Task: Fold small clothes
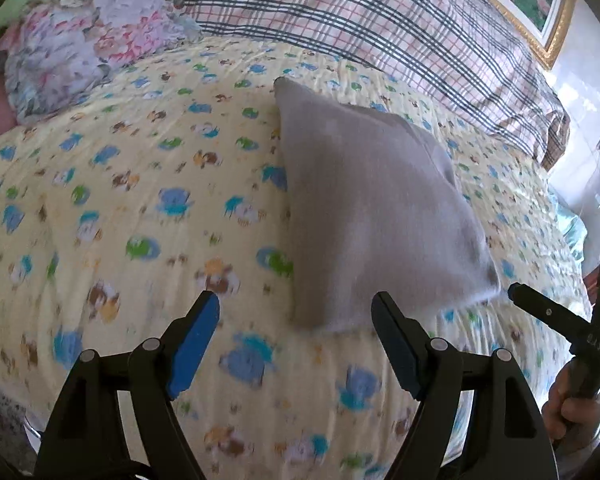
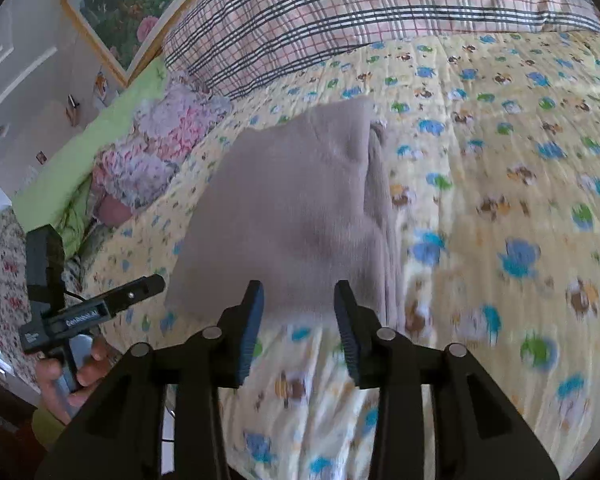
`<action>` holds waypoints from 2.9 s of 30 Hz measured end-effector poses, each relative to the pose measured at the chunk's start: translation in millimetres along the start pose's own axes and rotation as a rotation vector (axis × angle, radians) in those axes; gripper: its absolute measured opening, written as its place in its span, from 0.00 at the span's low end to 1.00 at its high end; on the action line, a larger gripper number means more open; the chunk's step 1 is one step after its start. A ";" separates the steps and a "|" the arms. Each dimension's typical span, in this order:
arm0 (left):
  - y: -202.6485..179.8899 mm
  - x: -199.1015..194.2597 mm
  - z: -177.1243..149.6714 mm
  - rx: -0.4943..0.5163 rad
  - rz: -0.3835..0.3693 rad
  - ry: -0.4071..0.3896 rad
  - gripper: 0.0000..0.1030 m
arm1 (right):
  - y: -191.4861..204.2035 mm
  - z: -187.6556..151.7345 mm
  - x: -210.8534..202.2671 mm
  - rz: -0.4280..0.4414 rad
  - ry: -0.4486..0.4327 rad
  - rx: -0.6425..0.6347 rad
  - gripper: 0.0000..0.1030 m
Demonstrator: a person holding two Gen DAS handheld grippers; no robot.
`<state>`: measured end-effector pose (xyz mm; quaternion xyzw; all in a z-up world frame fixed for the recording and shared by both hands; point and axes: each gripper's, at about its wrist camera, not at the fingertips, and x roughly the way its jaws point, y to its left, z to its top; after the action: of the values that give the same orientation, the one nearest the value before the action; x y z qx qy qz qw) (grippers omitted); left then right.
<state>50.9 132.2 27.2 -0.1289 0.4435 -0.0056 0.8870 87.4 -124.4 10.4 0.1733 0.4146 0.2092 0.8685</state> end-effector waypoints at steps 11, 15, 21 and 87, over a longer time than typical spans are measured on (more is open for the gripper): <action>-4.1 -19.1 -55.7 0.100 0.076 -0.027 0.79 | 4.6 -62.6 -29.5 -0.090 -0.038 -0.049 0.54; -6.1 -22.4 -69.5 0.114 0.084 -0.029 0.79 | 7.2 -74.5 -33.4 -0.102 -0.034 -0.068 0.57; -13.4 -27.9 -90.3 0.178 0.115 -0.053 0.81 | 17.6 -87.8 -34.2 -0.124 -0.035 -0.138 0.73; -40.6 23.9 11.7 0.203 0.190 -0.056 0.85 | 34.5 13.8 37.7 -0.058 -0.037 -0.265 0.89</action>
<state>78.8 92.6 24.7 0.0042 0.4261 0.0373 0.9039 112.2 -77.7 10.6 0.0489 0.3721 0.2338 0.8969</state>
